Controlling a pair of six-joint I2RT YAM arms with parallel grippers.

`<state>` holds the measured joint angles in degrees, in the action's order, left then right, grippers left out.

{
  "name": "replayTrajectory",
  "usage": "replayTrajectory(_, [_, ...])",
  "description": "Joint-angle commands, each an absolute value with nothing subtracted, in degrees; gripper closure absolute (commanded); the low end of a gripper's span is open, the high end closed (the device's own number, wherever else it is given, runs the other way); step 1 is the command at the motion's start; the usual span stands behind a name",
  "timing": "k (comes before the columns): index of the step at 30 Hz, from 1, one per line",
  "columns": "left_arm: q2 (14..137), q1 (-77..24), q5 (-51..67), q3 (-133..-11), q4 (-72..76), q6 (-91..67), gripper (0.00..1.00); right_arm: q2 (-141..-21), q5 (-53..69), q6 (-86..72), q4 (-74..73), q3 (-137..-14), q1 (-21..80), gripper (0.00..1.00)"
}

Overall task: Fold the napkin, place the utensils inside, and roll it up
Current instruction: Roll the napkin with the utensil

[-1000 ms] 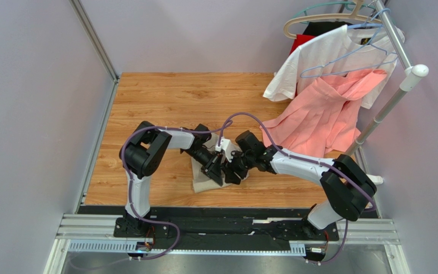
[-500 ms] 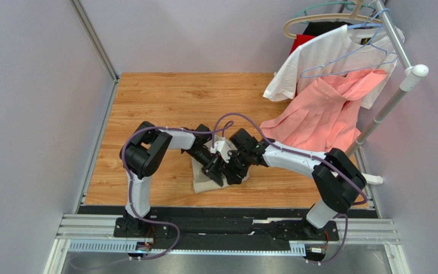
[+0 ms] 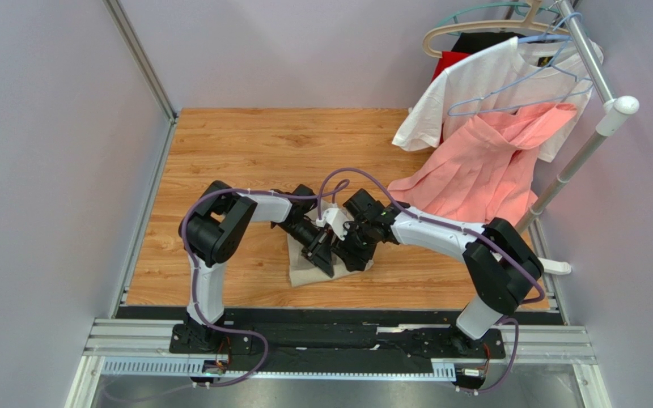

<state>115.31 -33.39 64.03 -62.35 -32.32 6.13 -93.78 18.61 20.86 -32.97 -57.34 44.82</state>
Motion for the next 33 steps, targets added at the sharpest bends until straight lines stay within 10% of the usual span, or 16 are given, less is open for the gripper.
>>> replayTrajectory(1, [114.61, -33.05, 62.75, -63.37, -34.54, 6.94, 1.0, -93.25, 13.36, 22.24, -39.82, -58.01, 43.68, 0.47])
replayTrajectory(22, [115.31, -32.96, 60.82, -63.37, -34.1, 5.54, 1.0, -97.99, 15.74, 18.2, -51.94, -64.16, 44.82, 0.83])
replayTrajectory(33, [117.15, -33.05, 59.77, -62.84, -33.58, 3.61, 1.0, -96.42, 8.53, 16.26, -46.41, -59.07, 43.86, 0.67])
